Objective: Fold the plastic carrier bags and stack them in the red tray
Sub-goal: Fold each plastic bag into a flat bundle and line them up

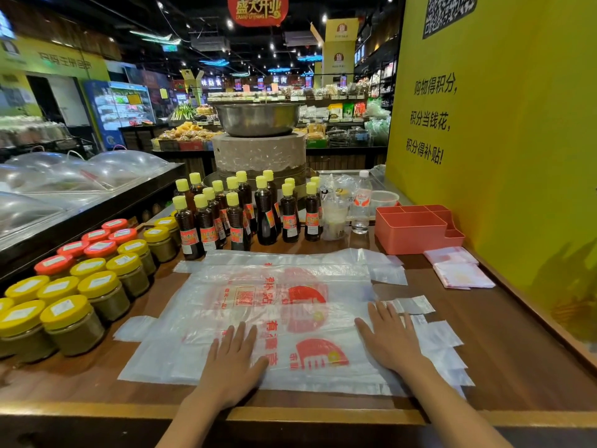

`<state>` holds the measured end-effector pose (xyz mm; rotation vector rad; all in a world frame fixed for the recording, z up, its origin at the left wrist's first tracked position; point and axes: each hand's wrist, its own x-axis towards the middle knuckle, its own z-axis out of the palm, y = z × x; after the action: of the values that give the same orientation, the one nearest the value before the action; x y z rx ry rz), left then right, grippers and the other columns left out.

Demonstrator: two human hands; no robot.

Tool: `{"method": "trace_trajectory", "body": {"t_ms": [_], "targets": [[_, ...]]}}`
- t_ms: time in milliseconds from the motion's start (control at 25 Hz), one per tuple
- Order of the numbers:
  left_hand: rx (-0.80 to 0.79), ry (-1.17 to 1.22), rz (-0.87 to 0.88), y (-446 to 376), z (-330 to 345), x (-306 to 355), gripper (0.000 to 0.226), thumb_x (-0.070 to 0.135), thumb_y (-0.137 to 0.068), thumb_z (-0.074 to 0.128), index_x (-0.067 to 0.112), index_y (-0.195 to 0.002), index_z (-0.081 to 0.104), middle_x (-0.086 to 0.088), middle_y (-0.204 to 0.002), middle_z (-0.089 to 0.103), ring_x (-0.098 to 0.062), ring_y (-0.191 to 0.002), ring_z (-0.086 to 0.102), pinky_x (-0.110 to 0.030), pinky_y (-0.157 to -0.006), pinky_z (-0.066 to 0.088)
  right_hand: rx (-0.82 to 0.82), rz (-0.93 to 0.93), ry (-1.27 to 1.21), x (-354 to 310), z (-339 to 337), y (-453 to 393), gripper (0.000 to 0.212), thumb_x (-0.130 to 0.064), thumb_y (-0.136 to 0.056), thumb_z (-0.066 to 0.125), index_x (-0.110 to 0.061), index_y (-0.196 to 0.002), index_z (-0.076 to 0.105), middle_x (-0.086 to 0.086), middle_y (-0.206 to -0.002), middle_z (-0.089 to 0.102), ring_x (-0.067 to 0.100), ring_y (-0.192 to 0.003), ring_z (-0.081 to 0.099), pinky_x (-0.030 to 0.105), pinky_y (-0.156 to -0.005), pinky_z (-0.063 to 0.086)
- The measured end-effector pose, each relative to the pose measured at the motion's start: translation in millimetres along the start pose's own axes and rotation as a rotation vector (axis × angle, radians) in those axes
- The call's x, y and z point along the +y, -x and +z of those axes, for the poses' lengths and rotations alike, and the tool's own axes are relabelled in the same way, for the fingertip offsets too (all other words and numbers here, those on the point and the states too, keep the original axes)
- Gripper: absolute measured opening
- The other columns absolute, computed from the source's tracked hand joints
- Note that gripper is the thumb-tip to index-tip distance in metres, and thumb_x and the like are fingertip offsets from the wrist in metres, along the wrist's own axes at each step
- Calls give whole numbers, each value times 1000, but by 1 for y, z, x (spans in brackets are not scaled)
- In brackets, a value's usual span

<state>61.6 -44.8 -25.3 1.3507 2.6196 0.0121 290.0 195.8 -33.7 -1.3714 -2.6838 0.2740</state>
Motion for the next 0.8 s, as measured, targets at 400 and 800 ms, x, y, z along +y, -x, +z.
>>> {"method": "trace_trajectory", "body": {"t_ms": [400, 800], "targets": [[89, 72, -50, 19, -18, -47, 90, 75, -91, 15, 20, -160, -2, 0, -167, -9, -18, -154, -9, -43, -125, -4, 128, -114, -164, -13, -20, 20, 76, -71, -93, 14, -29, -153, 31, -6, -164, 26, 14, -151, 22, 44, -124, 9], [6, 117, 262, 42, -58, -13, 68, 61, -92, 54, 38, -152, 30, 15, -155, 38, -8, -139, 39, -28, -113, 30, -236, -441, -72, -30, -59, 54, 64, -45, -88, 57, -41, -149, 37, -19, -154, 40, 10, -140, 40, 35, -119, 31]]}}
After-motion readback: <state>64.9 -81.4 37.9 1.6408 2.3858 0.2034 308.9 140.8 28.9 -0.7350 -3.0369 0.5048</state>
